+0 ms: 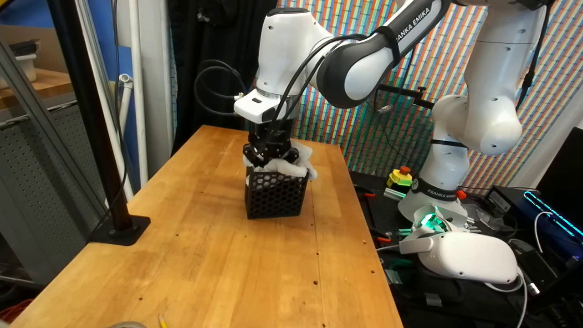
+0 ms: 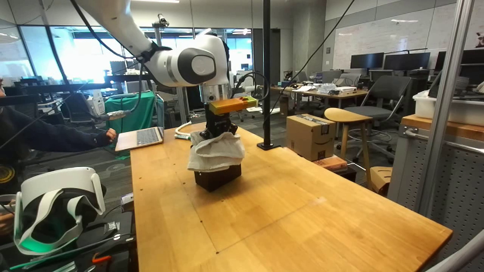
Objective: Place the towel in the basket
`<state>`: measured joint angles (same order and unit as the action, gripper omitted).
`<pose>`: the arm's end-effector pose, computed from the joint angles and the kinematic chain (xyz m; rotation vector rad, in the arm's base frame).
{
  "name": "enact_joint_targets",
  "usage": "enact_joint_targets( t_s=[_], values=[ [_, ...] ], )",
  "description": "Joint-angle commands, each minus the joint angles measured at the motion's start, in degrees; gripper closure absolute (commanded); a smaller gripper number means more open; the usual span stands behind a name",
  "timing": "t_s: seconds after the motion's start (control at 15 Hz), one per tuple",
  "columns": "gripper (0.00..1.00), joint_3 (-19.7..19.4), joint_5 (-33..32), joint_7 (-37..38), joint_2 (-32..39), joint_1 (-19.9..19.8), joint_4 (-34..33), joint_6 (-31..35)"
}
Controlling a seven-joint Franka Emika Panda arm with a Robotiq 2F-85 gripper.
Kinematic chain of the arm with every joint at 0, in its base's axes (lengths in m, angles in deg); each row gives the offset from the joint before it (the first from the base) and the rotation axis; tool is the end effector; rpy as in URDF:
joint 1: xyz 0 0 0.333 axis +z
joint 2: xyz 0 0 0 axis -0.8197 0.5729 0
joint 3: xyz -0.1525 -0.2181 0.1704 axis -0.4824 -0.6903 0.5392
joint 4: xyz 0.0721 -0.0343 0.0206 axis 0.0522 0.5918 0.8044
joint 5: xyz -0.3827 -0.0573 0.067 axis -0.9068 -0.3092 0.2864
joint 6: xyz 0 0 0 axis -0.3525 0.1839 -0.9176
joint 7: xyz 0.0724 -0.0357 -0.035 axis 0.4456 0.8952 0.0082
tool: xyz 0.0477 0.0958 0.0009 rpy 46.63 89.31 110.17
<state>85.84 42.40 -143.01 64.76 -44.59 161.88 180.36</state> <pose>0.5039 0.2160 0.3299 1.8911 2.4326 -0.0327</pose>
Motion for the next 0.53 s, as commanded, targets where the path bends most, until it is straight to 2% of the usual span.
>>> enact_joint_targets(
  t_s=[0.0,0.47],
  values=[
    [0.95,-0.14,1.55,-2.85,2.75,-0.87,-1.95,0.93],
    [0.95,-0.49,2.77,-6.2,7.07,-2.67,-4.28,2.41]
  ],
)
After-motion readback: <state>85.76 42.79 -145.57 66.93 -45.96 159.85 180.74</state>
